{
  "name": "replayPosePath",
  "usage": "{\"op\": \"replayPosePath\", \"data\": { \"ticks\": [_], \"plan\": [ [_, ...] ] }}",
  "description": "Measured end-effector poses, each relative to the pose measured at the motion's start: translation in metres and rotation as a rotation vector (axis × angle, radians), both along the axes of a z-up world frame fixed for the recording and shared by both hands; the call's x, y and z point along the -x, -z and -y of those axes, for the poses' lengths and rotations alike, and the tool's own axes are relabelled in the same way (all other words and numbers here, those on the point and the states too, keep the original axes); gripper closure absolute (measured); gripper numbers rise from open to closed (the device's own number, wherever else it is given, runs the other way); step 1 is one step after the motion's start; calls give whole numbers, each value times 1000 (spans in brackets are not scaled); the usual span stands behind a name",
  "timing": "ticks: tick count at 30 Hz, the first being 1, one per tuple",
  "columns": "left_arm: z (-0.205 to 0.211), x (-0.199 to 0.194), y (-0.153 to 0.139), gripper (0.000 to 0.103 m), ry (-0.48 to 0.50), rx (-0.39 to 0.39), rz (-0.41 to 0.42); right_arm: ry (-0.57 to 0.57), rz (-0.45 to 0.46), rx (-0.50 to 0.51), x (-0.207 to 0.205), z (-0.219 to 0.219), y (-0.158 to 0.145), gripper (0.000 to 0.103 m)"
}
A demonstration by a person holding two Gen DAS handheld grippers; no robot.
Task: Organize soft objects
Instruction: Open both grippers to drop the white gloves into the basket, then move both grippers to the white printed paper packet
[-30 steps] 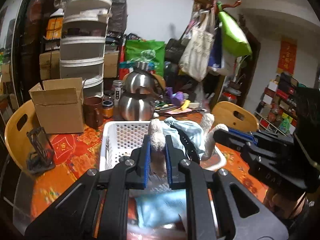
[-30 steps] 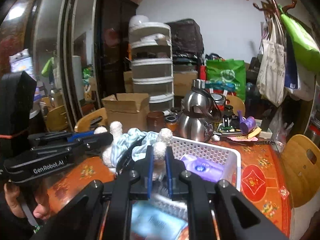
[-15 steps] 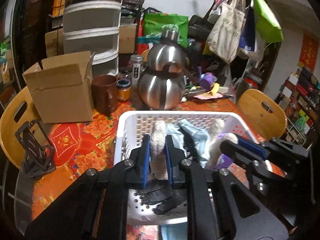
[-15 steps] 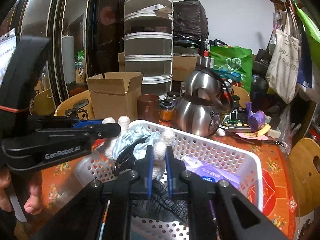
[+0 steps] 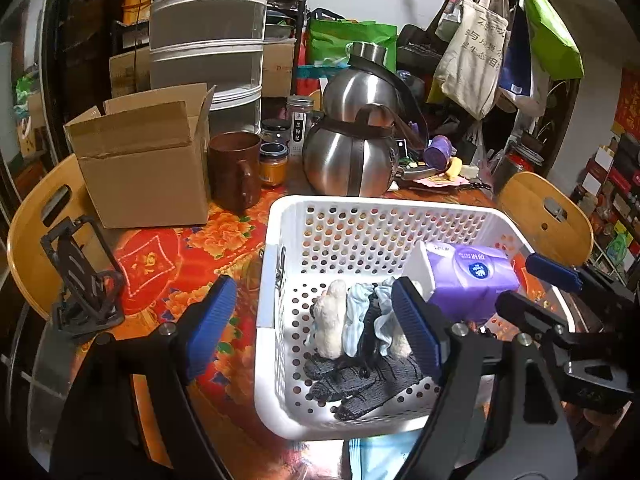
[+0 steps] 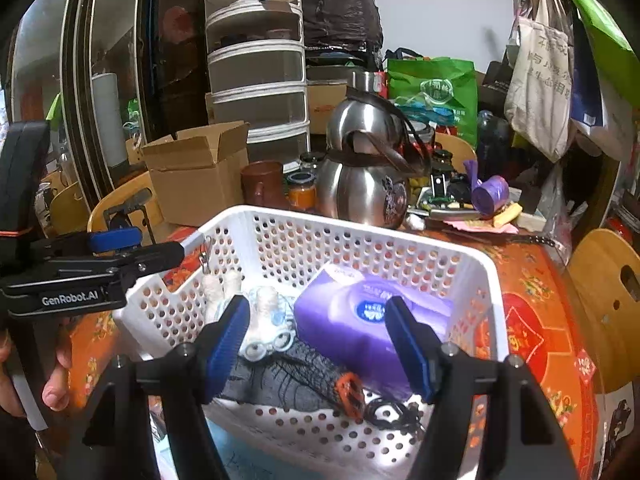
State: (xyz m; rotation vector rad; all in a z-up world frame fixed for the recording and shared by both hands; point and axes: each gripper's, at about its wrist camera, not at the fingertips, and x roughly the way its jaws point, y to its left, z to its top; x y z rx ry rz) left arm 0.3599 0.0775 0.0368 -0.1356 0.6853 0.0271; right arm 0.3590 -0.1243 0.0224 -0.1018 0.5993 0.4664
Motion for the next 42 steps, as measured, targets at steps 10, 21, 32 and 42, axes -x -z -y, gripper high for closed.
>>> {"op": "replayPosePath", "data": {
  "ticks": [10, 21, 32, 42],
  "plan": [
    [11, 21, 4, 22, -4, -10, -11, 10, -13, -28, 13, 13, 3, 33],
    [23, 87, 16, 22, -6, -8, -39, 27, 1, -41, 78, 55, 14, 24],
    [34, 180, 49, 20, 5, 47, -58, 59, -107, -80, 170, 114, 84, 23],
    [108, 218, 103, 20, 110, 53, -121, 117, -199, -91, 204, 135, 132, 23]
  ]
}}
